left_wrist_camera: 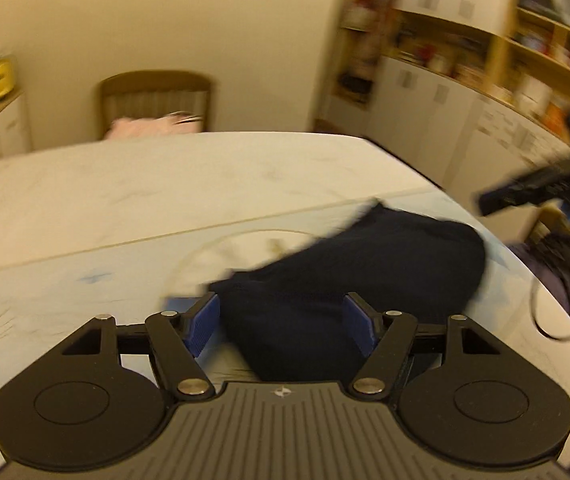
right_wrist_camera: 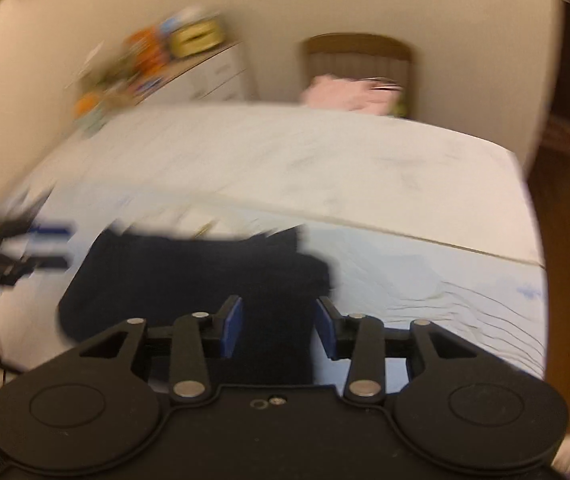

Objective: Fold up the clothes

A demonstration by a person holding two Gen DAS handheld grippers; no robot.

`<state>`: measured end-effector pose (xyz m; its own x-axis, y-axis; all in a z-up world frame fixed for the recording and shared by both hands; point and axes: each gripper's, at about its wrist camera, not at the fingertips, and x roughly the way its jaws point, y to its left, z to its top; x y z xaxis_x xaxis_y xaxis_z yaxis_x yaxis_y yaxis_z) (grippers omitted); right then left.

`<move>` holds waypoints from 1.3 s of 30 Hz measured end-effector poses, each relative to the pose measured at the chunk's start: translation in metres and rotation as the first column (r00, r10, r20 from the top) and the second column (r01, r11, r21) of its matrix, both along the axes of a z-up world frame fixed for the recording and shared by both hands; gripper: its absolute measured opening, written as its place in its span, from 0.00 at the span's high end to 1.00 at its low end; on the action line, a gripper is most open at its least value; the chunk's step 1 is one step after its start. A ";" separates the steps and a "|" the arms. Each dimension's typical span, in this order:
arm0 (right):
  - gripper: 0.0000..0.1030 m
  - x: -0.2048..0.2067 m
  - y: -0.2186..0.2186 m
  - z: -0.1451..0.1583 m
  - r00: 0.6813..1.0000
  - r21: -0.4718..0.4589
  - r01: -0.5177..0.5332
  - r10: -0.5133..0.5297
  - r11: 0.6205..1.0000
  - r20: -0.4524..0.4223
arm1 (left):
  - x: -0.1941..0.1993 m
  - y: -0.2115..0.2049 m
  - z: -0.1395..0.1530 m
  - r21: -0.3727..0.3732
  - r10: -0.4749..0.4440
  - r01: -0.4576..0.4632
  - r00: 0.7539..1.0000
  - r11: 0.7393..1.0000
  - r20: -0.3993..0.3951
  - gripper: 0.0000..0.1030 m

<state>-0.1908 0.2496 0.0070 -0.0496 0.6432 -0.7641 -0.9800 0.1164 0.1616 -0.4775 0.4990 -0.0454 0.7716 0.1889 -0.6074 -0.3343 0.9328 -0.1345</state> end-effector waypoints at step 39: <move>0.00 0.036 -0.017 -0.053 0.952 -0.069 0.227 -0.236 0.971 -0.193 | -0.005 -0.009 -0.046 -0.374 0.200 -0.231 0.972 0.898 -0.120 0.19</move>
